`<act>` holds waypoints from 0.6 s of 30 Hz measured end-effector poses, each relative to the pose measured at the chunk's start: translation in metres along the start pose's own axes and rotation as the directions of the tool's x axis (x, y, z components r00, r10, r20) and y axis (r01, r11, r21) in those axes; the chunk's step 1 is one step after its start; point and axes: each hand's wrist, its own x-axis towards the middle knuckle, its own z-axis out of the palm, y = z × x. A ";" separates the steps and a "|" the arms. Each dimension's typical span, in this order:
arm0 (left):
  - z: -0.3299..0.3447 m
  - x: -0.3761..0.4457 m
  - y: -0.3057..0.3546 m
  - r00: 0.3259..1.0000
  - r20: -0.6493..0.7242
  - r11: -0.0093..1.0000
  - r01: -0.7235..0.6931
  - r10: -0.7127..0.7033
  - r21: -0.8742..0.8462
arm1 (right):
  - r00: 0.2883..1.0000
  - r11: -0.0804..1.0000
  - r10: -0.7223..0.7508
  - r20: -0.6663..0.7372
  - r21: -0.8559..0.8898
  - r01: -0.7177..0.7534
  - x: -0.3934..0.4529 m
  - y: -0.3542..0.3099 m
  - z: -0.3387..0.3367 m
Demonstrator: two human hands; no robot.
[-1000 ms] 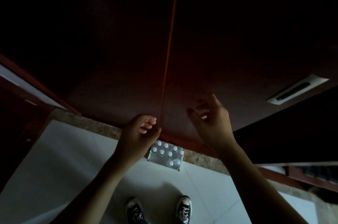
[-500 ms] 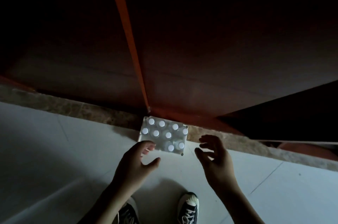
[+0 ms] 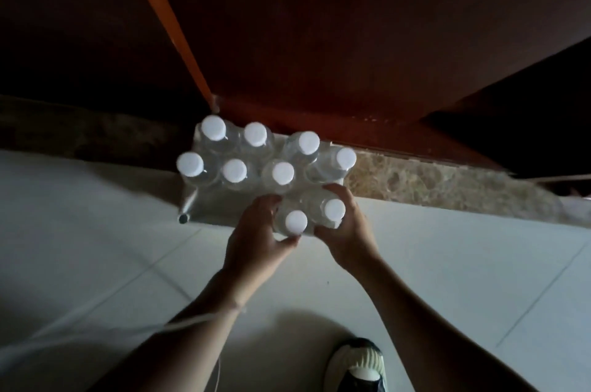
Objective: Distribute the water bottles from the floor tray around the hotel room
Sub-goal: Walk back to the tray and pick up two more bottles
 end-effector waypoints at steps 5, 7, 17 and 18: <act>0.022 0.004 -0.013 0.991 -0.135 1.000 -0.009 0.007 -0.014 | 0.998 0.997 -0.050 -0.049 -0.068 0.047 0.010 0.011 0.008; 0.014 -0.002 -0.003 0.989 -0.150 1.000 0.000 -0.005 -0.030 | 0.997 0.998 -0.052 -0.064 -0.043 0.049 0.002 0.004 0.005; -0.176 -0.047 0.148 0.988 -0.150 0.968 -0.070 0.034 -0.240 | 0.982 0.926 -0.180 -0.064 0.327 0.191 -0.081 -0.165 -0.095; -0.203 -0.051 0.171 0.988 -0.147 0.958 -0.078 0.038 -0.277 | 0.978 0.902 -0.205 -0.041 0.379 0.205 -0.091 -0.193 -0.113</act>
